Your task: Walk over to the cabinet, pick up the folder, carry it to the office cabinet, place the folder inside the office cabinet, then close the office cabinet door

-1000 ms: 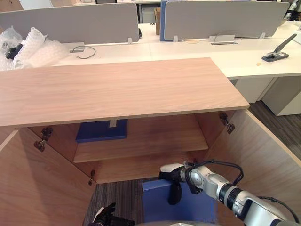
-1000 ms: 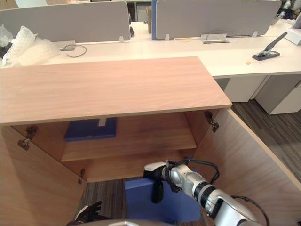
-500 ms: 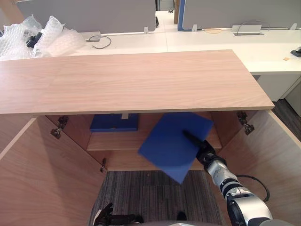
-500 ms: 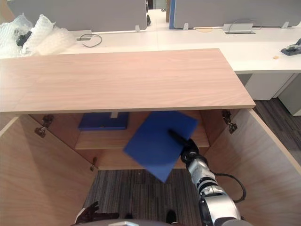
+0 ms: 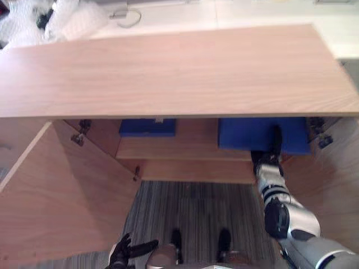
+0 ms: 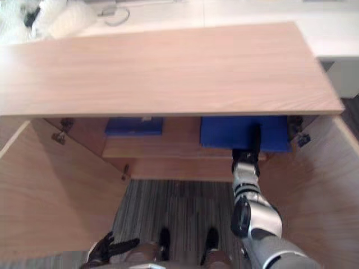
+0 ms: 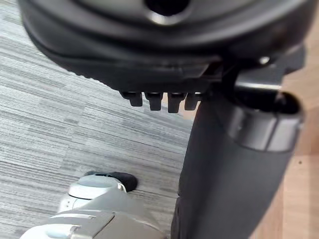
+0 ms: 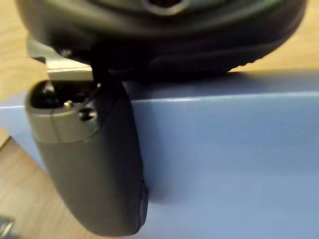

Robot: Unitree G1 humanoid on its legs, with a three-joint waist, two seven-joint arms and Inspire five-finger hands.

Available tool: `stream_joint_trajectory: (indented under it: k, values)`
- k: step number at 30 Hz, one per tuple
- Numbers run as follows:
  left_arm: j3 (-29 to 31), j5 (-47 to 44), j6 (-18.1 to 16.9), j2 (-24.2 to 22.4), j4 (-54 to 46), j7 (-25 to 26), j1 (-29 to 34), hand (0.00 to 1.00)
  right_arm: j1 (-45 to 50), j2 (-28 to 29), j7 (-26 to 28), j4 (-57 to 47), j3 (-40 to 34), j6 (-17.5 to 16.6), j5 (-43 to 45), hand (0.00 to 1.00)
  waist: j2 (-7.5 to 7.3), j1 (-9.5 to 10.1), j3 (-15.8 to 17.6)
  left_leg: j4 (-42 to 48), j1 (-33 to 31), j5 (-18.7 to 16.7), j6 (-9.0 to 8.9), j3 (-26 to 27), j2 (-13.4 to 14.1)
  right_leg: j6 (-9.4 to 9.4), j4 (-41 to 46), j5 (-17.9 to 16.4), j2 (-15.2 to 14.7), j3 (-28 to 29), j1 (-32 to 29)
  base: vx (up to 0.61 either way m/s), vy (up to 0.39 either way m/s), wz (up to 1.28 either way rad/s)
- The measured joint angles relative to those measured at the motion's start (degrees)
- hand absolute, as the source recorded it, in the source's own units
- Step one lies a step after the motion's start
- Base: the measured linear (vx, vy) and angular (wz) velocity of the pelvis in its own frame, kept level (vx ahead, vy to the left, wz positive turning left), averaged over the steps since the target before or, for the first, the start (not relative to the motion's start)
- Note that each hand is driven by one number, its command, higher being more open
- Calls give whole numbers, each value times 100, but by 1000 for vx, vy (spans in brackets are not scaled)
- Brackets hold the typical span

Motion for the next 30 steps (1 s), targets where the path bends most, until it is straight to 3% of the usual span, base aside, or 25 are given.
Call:
stream_joint_trajectory:
  k: [3,9,18,28,29,30]
  values:
    - [-36,-202,-21,-53,-349,41,-95,100,-660,-268,-398,-213,-111,-102,111,0,42,65,196,1221,-994,-472,66,-71,-200,27,1831,-825,-469,-19,-1175,-135,-22,40]
    - [-22,-304,15,-268,-572,52,-87,100,-1642,-776,-918,-215,642,174,-357,0,99,127,519,2725,-2057,-1101,114,-72,-369,68,3521,-1588,-918,150,-2276,-125,-62,15]
    - [-20,-356,80,-445,-963,54,-81,100,-2782,-1106,-1271,-214,1099,348,-356,0,281,270,627,3795,-2885,-1547,88,-13,-414,-35,4752,-2147,-1193,323,-3189,-3,-61,5]
    - [-21,-404,148,-482,-1069,57,-172,100,-2939,-1688,-1591,-217,1438,278,-306,0,401,296,679,4270,-3554,-1559,91,-37,-513,-33,5289,-2252,-1369,409,-3874,-18,-48,8]
    - [-21,-404,167,-485,-1072,58,-176,100,-2943,-1702,-1661,-217,1437,241,-195,100,413,293,683,4309,-3603,-1564,89,-35,-533,-32,5359,-2273,-1395,430,-3940,-8,-55,5]
    - [-21,-404,193,-488,-1087,63,-177,100,-2949,-1711,-1698,-222,1436,209,-69,100,435,291,693,4352,-3647,-1564,87,-39,-538,-39,5412,-2288,-1408,434,-3990,3,-63,6]
